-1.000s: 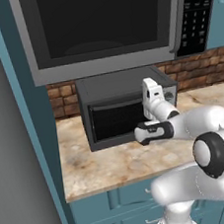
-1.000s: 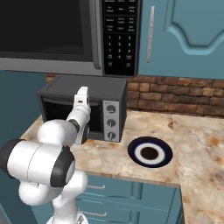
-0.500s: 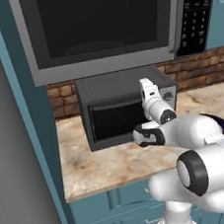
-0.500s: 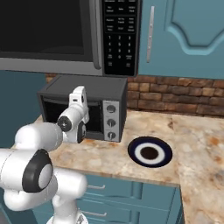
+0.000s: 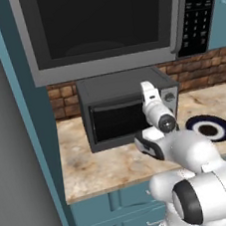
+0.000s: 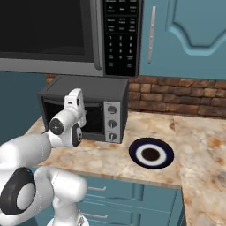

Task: Pull the toaster oven rack outwards. Pick up the baguette from the plate and place it on the toaster oven rack. Close the toaster oven door fully and set the temperature to the lowest setting.

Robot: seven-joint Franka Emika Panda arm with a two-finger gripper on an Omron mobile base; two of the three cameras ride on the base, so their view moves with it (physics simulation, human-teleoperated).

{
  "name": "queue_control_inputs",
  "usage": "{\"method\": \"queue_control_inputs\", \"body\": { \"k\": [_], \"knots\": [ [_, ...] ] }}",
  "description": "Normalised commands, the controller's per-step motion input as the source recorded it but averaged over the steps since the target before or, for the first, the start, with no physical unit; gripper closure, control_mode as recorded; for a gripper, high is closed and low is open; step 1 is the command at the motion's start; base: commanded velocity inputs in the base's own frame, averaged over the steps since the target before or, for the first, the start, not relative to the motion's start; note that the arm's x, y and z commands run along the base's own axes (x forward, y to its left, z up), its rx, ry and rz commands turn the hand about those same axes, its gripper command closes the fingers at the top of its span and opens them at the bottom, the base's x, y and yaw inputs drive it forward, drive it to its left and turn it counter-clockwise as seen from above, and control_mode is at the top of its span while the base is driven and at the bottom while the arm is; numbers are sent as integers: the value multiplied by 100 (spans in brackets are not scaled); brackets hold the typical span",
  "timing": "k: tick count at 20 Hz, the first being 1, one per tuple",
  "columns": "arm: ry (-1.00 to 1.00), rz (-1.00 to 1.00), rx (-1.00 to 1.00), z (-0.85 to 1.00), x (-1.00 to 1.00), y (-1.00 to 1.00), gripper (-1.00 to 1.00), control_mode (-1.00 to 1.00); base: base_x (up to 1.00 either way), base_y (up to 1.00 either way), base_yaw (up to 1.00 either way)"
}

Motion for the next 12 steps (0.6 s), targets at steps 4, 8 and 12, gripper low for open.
{"method": "queue_control_inputs", "body": {
  "k": [4,8,12],
  "knots": [
    [21,-14,0,24,-44,-24,-100,-100,0,0,0],
    [26,-15,11,9,-66,-46,-100,-100,0,0,0],
    [24,-19,31,0,-58,-38,-100,-100,0,0,0]
  ]
}}
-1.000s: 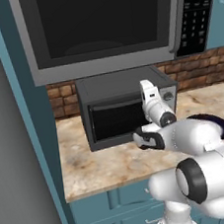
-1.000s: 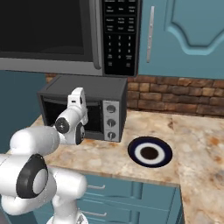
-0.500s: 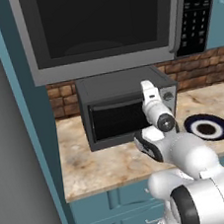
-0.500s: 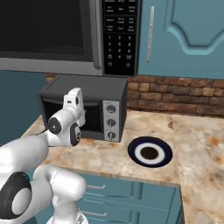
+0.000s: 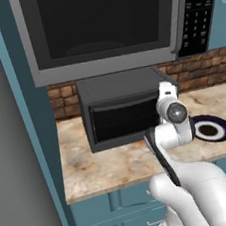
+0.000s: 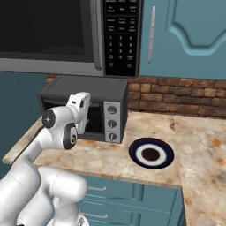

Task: Pull the toaster oven rack outwards. Pick up the baguette from the plate and place it on the toaster oven rack. Close the toaster oven door fully and set the temperature to the lowest setting.

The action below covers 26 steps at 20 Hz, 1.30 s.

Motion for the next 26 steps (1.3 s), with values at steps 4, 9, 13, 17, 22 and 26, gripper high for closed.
{"method": "queue_control_inputs", "body": {
  "k": [4,9,13,17,22,26],
  "knots": [
    [3,-27,62,0,-43,-33,-100,-100,0,0,0],
    [0,-51,70,0,-36,-6,-100,-100,0,0,0],
    [0,-72,60,0,-26,0,-100,-100,0,0,0],
    [-1,-69,57,-17,-16,-32,-100,-100,0,0,0],
    [-28,-35,65,-7,-10,-41,-100,-100,0,0,0],
    [-27,-5,53,-3,0,-6,-100,-100,0,0,0]
  ]
}}
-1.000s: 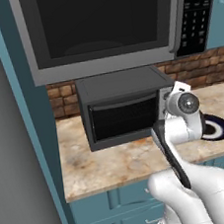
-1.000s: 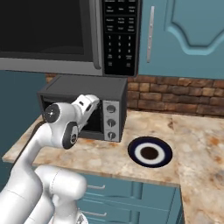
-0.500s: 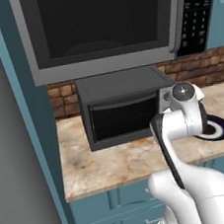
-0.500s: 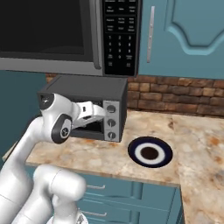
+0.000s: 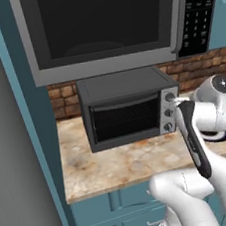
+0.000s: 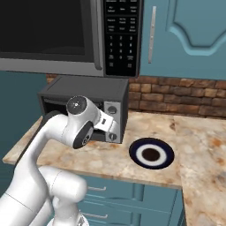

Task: Pull the toaster oven rack outwards. Pick up the baguette from the plate and place it on the toaster oven rack. Close the toaster oven door fully and set the temperature to the lowest setting.

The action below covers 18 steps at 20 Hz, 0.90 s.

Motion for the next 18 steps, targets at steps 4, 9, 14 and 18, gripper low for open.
{"method": "queue_control_inputs", "body": {
  "k": [4,9,14,18],
  "knots": [
    [-36,0,7,-13,0,20,-100,-100,0,0,0],
    [-9,0,-16,-4,7,0,-100,-100,0,0,0],
    [0,0,-11,-16,8,0,-100,-100,0,0,0],
    [-1,0,-4,-9,7,0,-100,-100,0,0,0]
  ]
}}
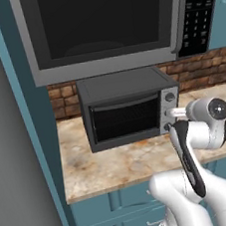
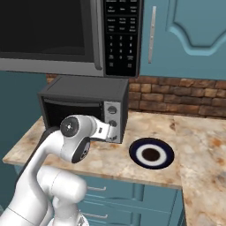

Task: Pull the toaster oven rack outwards. Pick up the baguette from the plate and place it on the toaster oven rack. Close the toaster oven door fully and set the temperature to the lowest setting.

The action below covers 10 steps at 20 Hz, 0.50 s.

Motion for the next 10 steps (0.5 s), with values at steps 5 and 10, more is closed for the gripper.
{"method": "queue_control_inputs", "body": {
  "k": [5,10],
  "knots": [
    [0,0,-2,-3,4,0,-100,-100,0,0,0],
    [-2,0,0,0,2,0,-100,-100,0,0,0]
  ]
}}
